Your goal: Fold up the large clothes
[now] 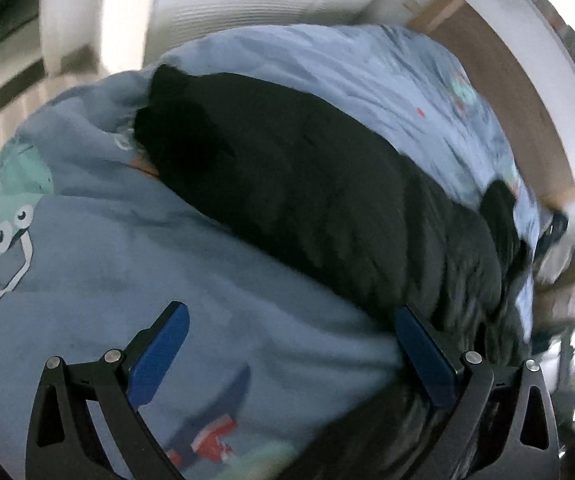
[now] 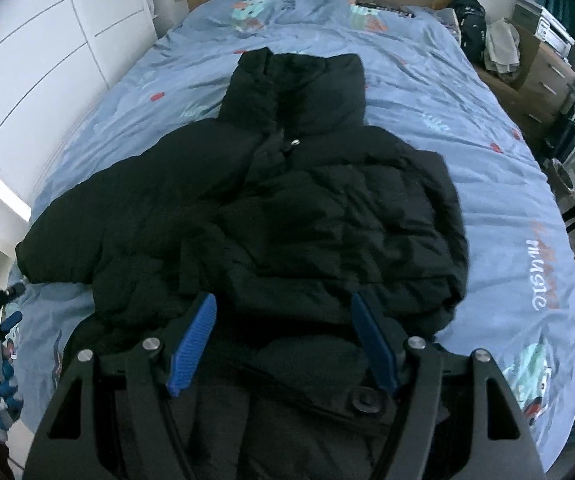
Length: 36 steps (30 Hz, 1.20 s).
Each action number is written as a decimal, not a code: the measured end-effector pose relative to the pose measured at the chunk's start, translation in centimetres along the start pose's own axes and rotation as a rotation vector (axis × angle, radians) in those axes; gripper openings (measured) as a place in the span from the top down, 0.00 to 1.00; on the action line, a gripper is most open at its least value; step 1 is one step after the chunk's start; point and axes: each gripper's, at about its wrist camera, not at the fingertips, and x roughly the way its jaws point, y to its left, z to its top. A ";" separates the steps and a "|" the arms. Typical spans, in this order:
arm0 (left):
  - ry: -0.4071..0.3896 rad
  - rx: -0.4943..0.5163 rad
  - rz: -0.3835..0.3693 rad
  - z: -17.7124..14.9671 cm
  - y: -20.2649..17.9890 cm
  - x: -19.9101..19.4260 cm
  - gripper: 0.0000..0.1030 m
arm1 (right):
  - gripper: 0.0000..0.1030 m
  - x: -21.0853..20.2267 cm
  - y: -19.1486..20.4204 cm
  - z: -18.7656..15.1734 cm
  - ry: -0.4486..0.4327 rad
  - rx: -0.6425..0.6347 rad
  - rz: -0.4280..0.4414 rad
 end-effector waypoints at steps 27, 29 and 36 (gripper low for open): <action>-0.013 -0.490 -0.267 6.5 7.0 6.8 0.28 | 0.33 3.8 -1.0 0.8 0.076 0.014 -0.051; -0.010 -0.501 -0.258 6.1 7.2 6.6 0.40 | 0.33 3.8 -1.1 0.8 0.075 0.019 -0.046; -0.008 -0.536 -0.267 6.7 6.1 5.6 0.44 | 0.33 3.6 -2.3 0.2 0.072 0.056 -0.026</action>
